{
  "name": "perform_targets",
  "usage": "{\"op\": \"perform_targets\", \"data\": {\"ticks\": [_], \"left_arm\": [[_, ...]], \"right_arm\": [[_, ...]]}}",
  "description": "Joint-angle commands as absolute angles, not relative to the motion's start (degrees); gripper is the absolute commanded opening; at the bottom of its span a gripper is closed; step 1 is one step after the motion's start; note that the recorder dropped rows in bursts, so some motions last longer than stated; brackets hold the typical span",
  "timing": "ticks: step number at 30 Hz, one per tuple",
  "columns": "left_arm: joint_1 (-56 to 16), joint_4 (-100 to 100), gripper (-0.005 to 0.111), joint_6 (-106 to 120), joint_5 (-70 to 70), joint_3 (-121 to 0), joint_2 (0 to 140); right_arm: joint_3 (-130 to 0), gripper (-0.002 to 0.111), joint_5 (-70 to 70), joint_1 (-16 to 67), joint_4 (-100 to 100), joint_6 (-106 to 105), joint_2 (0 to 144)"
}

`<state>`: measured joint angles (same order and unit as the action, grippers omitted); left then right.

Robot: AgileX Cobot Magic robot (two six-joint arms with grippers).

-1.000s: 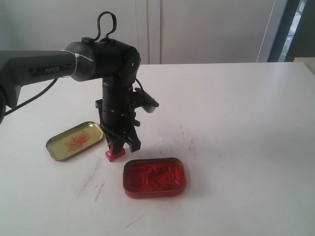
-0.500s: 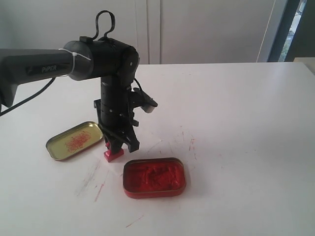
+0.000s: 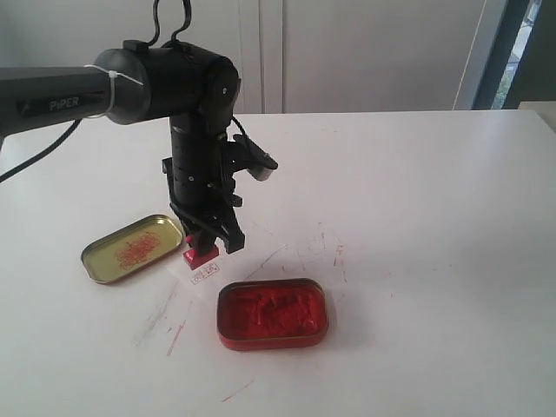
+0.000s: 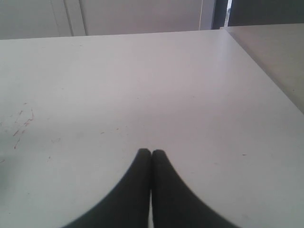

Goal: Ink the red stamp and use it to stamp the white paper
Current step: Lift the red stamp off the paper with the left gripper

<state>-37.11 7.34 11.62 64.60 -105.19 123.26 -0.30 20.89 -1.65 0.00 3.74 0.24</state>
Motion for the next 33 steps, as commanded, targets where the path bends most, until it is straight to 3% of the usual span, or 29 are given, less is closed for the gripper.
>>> {"op": "perform_targets", "data": {"ticks": [1,20,33], "left_arm": [[-37.25,7.34,0.000,11.77,69.96,-104.71,121.92],[-37.25,7.59,0.000,11.32,69.96,-104.71,120.59],[-23.98,-16.78,0.000,16.96,69.96,-104.71,117.06]], "right_arm": [[0.00,0.000,20.12,-1.72,0.00,3.73,0.00],[0.00,0.000,20.12,-1.72,0.00,3.73,0.00],[0.00,0.000,20.12,-1.72,0.00,3.73,0.00]]}}
